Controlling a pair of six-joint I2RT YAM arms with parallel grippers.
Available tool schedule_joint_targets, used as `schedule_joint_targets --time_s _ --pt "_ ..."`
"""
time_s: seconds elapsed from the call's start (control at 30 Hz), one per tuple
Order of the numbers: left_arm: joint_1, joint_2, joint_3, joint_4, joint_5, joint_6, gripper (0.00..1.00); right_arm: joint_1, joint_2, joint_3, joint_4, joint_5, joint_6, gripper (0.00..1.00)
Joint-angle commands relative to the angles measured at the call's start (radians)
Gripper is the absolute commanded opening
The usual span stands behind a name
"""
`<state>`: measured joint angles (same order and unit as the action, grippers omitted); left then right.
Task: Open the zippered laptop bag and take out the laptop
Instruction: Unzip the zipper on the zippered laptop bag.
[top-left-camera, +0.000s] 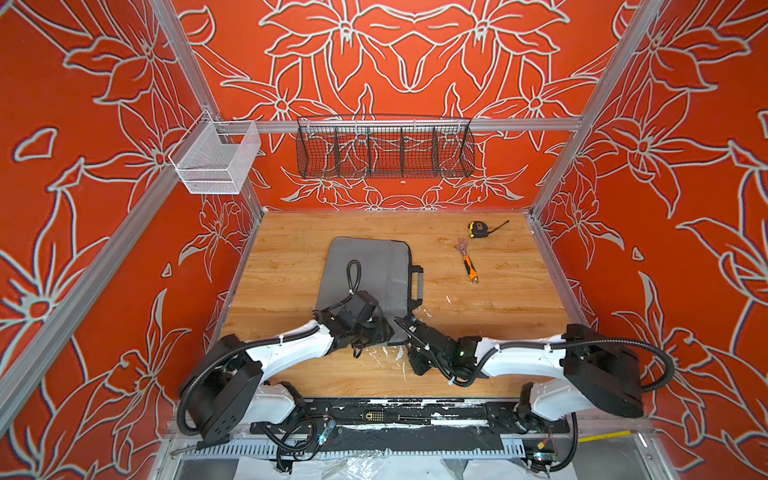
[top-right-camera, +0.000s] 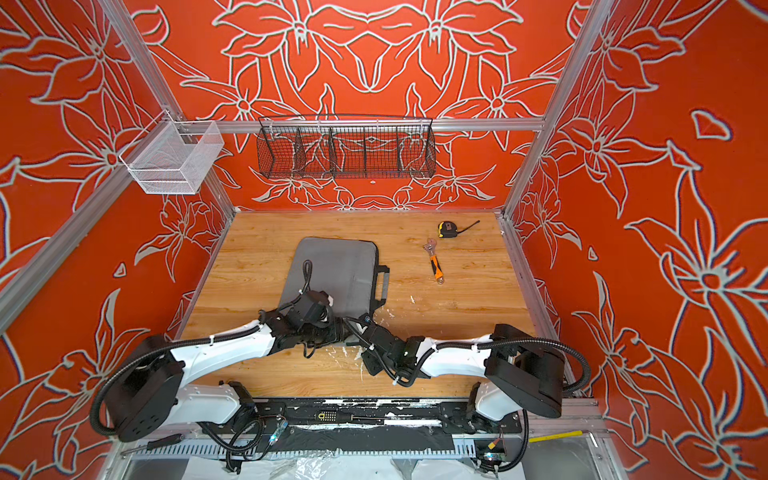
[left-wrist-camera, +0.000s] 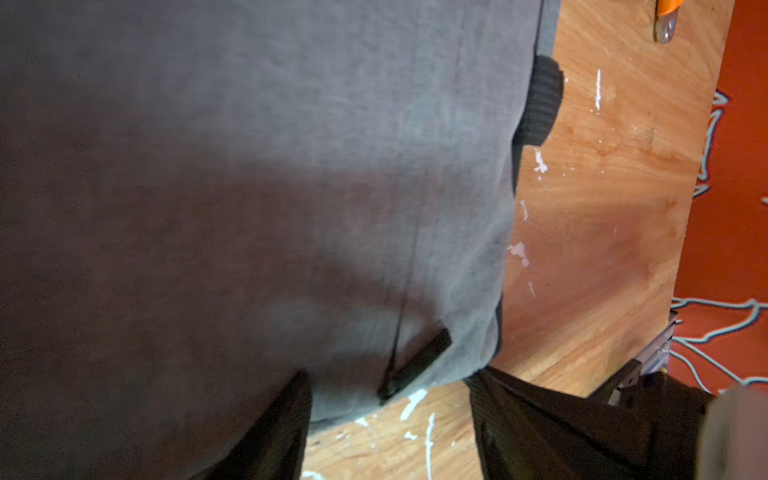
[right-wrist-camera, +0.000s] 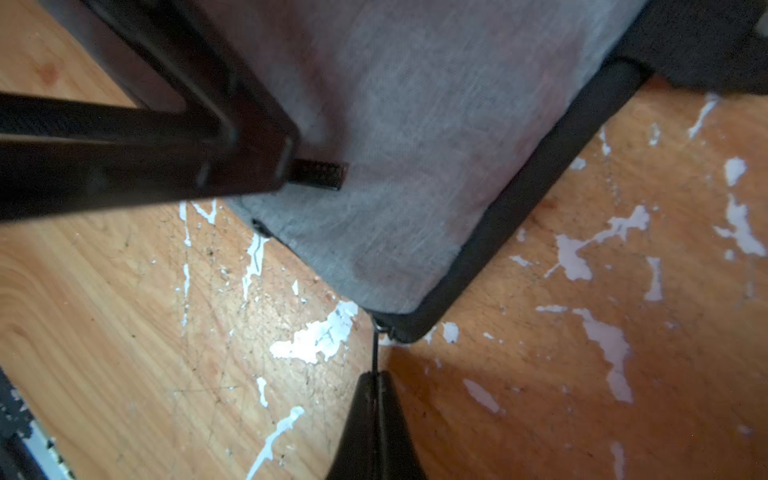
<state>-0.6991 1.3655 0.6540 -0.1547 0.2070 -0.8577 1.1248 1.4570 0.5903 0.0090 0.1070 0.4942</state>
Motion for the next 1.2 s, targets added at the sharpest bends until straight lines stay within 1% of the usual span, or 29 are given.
schedule_joint_targets --time_s 0.0,0.17,0.27,0.37,0.5,0.67,0.77,0.8,0.83,0.87,0.93,1.03,1.17 --pt "-0.017 0.071 0.039 -0.040 -0.032 -0.025 0.63 0.000 -0.044 -0.029 -0.048 0.021 -0.042 0.00" --pt "-0.014 0.129 0.029 -0.138 -0.124 0.028 0.65 -0.003 -0.171 -0.074 -0.089 0.039 -0.140 0.00" --pt "-0.013 0.158 0.008 -0.152 -0.130 0.047 0.66 -0.010 -0.235 -0.090 -0.142 0.049 -0.163 0.00" --pt "-0.013 0.174 -0.015 -0.134 -0.113 0.057 0.67 -0.037 -0.264 -0.107 -0.192 0.083 -0.141 0.00" --pt "-0.013 0.183 -0.035 -0.097 -0.084 0.057 0.67 -0.063 -0.228 -0.080 -0.228 0.062 -0.125 0.00" --pt "-0.013 0.188 -0.017 -0.092 -0.070 0.076 0.67 -0.061 -0.095 0.015 -0.245 -0.017 -0.166 0.00" --pt "-0.013 0.191 0.002 -0.114 -0.078 0.094 0.67 -0.062 -0.039 0.062 -0.260 -0.022 -0.189 0.00" --pt "-0.013 0.193 0.005 -0.119 -0.079 0.098 0.67 -0.062 -0.026 0.072 -0.267 -0.014 -0.194 0.04" --pt "-0.013 0.194 0.007 -0.123 -0.078 0.101 0.68 -0.062 -0.013 0.083 -0.277 0.000 -0.202 0.10" --pt "-0.012 0.195 0.008 -0.122 -0.077 0.101 0.68 -0.062 -0.002 0.093 -0.286 0.011 -0.207 0.20" --pt "-0.012 0.199 0.005 -0.113 -0.068 0.099 0.68 -0.062 0.014 0.105 -0.289 0.026 -0.221 0.31" --pt "-0.013 0.204 -0.001 -0.100 -0.057 0.093 0.68 -0.062 0.037 0.119 -0.285 0.028 -0.235 0.36" --pt "-0.012 0.206 -0.001 -0.098 -0.057 0.090 0.68 -0.058 0.065 0.137 -0.274 0.025 -0.235 0.39"
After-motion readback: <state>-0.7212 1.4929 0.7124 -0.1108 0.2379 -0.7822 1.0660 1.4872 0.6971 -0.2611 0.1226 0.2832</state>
